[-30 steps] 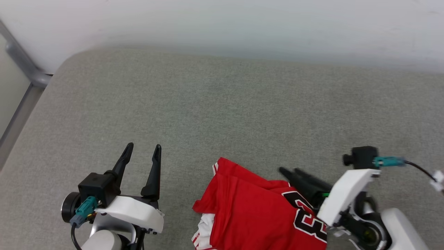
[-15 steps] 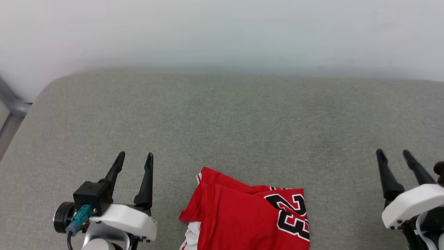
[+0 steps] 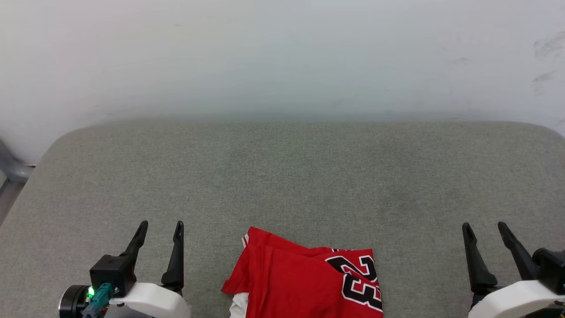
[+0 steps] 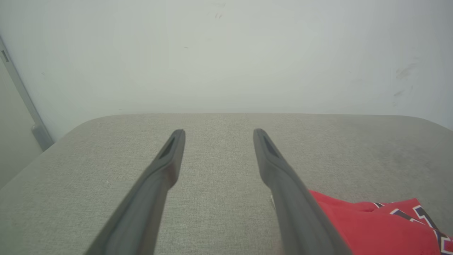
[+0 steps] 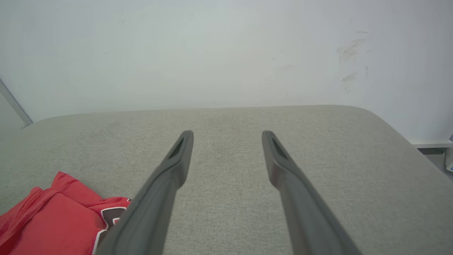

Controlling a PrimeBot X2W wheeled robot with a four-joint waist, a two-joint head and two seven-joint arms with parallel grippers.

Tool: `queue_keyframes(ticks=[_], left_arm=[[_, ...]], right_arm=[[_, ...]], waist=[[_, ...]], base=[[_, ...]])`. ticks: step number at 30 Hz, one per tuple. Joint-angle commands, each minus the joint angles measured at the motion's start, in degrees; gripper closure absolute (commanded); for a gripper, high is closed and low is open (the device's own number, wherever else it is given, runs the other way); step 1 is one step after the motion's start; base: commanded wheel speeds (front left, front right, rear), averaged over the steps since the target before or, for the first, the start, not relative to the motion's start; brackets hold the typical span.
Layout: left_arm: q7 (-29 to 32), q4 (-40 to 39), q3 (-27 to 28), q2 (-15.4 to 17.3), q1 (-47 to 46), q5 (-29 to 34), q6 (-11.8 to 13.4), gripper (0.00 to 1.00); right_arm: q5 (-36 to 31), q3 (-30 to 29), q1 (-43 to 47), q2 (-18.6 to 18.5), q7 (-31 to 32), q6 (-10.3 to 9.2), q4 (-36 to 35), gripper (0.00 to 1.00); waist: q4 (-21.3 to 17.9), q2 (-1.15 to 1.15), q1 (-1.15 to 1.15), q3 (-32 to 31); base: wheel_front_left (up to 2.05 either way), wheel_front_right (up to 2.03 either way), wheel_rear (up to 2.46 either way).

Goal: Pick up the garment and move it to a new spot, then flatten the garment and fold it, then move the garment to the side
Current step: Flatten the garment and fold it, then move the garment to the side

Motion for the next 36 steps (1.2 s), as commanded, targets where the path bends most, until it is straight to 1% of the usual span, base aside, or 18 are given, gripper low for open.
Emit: queue_keyframes(ticks=[1, 8, 14, 17, 21, 24, 27, 31, 36], left_arm=[[-0.2, 0.3, 0.5, -0.1, 0.8, 0.4, 0.1, 0.0], [-0.2, 1.3, 1.8, -0.8, 1.0, 1.2, -0.9, 0.0], [-0.3, 1.7, 2.7, -1.9, 0.1, 1.8, -1.9, 0.0], [-0.3, 1.9, 3.3, -2.1, -0.2, 2.1, -2.6, 0.0], [-0.2, 1.7, 3.6, -2.8, -1.1, 2.9, -3.3, 0.0], [-0.2, 1.5, 3.6, -3.8, -1.9, 3.8, -4.1, 0.0], [-0.2, 1.4, 3.8, -4.4, -2.6, 4.5, -4.8, 0.0], [-0.2, 1.5, 4.3, -5.5, -4.1, 5.4, -5.8, 0.0], [-0.2, 1.9, 5.4, -6.9, -5.4, 6.5, -7.2, 0.0]], right_arm=[[-0.7, 0.6, 1.2, 0.3, 0.0, -0.03, -0.9, 0.0], [-0.3, 1.6, 2.3, 1.0, 1.0, -0.03, -2.5, 0.0], [0.5, 0.8, 1.7, 1.0, 2.2, -0.03, -2.6, 0.0], [2.6, -0.6, 1.1, 1.0, 3.5, -0.03, -1.7, 0.0], [8.2, -3.7, 1.4, 1.0, 8.3, -0.03, 1.6, 0.0], [12.0, -6.0, 1.6, 0.9, 13.7, -0.03, 5.0, 0.0], [15.7, -6.4, 1.1, 0.1, 19.8, -0.03, 7.9, 0.0], [20.3, -2.9, -0.3, -0.5, 26.1, -0.03, 10.5, 0.0], [25.8, 2.5, -1.8, -0.6, 30.1, -0.03, 13.1, 0.0]], waist=[[-0.2, 0.0, 0.01, -0.2], [-0.5, 0.0, 0.01, -0.4], [-0.4, 0.0, 0.01, -0.1], [-0.3, 0.0, 0.01, 0.2], [0.7, 0.0, 0.01, 1.1], [1.8, 0.0, 0.01, 2.0], [3.2, 0.0, 0.01, 3.3], [5.3, 0.0, 0.01, 5.7], [7.3, 0.0, 0.01, 8.2]], base=[[0.0, 0.0, 0.0], [0.0, 0.0, 0.0], [0.0, 0.0, 0.0], [0.0, 0.0, 0.0], [0.0, 0.0, 0.0], [0.0, 0.0, 0.0], [0.0, 0.0, 0.0], [0.0, 0.0, 0.0], [0.0, 0.0, 0.0]])
